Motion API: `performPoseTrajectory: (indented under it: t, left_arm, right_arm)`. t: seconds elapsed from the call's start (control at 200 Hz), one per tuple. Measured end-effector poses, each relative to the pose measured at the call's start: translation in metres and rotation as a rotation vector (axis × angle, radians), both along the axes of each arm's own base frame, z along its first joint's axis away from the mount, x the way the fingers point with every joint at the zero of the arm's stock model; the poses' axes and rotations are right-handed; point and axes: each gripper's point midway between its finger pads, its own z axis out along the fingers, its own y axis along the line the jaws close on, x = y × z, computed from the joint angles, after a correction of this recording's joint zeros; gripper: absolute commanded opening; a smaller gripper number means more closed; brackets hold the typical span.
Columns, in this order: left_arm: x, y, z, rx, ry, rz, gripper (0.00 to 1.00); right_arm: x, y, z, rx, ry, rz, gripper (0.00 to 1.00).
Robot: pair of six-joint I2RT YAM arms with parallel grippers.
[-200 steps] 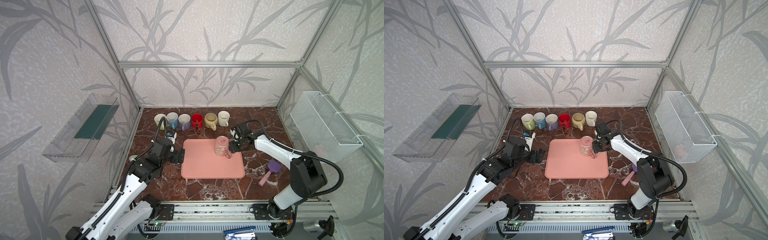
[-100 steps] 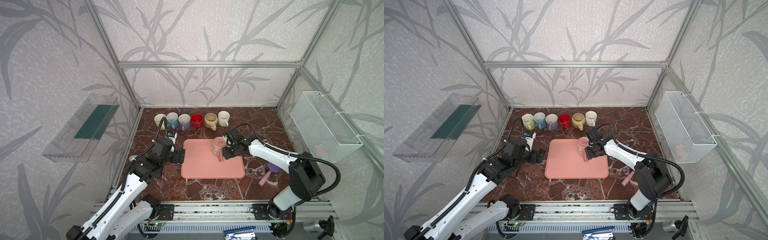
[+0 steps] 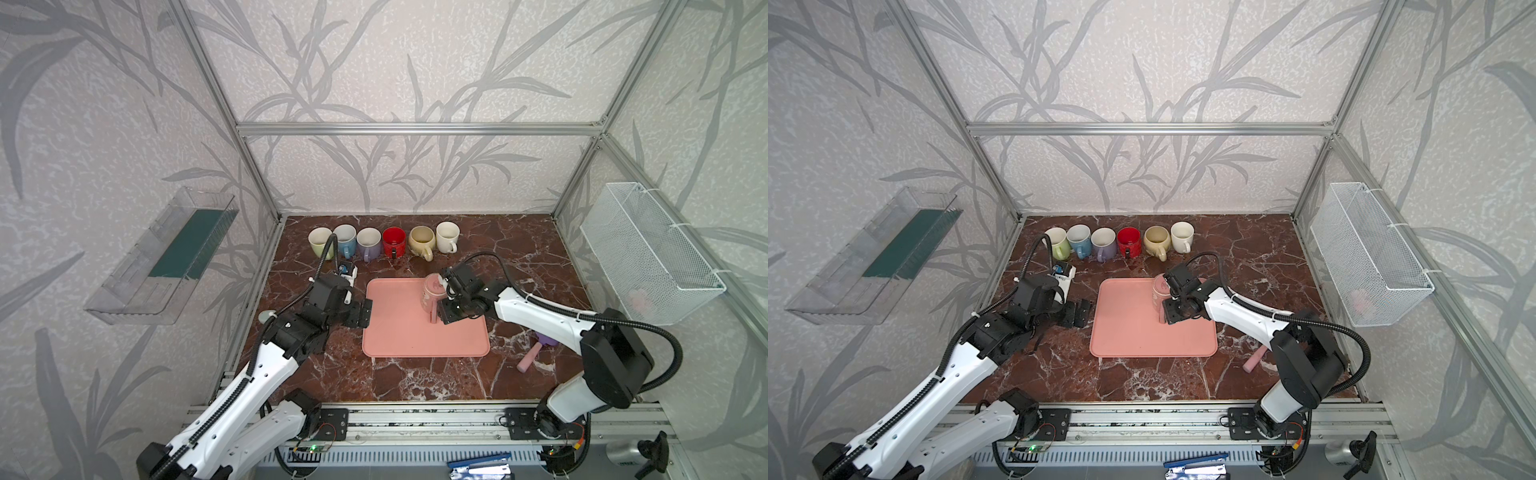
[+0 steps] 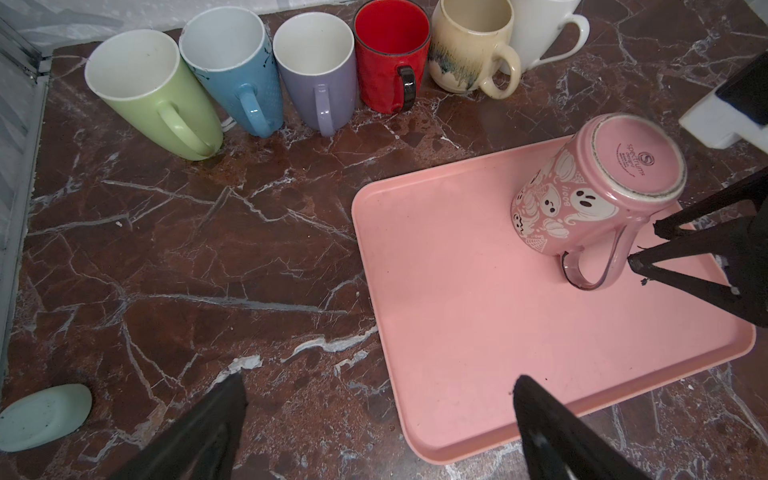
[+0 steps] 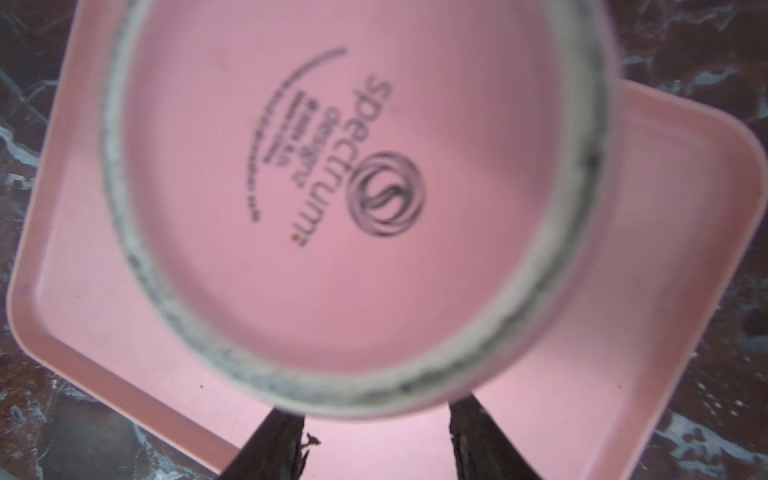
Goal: Turn the mug right side up
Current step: Rotate the mug on the tray, then pick up the mug from the tray.
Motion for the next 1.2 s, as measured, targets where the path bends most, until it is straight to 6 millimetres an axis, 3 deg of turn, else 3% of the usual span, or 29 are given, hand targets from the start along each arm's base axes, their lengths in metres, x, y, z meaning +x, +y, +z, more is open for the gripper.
performPoseTrajectory:
  t: [0.22,0.52,0.755,0.99,1.2]
  left_arm:
    - [-0.002,-0.001,-0.007,0.016,0.028,-0.006,0.97]
    - [-0.003,-0.01,-0.018,0.035,0.085,-0.037,0.95]
    - [-0.001,-0.026,-0.013,0.059,0.101,-0.072,0.95]
    - [0.007,-0.043,-0.013,0.109,0.122,-0.086,0.95]
    - [0.016,-0.078,-0.022,0.177,0.14,-0.126,0.92]
  right_arm:
    - [-0.004,0.02,0.005,0.07,-0.006,0.008,0.55]
    - [-0.01,0.016,0.017,0.137,-0.012,0.013,0.55]
    - [-0.006,-0.024,0.033,0.223,-0.027,-0.076,0.56]
    - [0.002,-0.067,0.036,0.36,-0.017,-0.218,0.56]
    - [0.004,-0.072,0.032,0.433,0.014,-0.247,0.58]
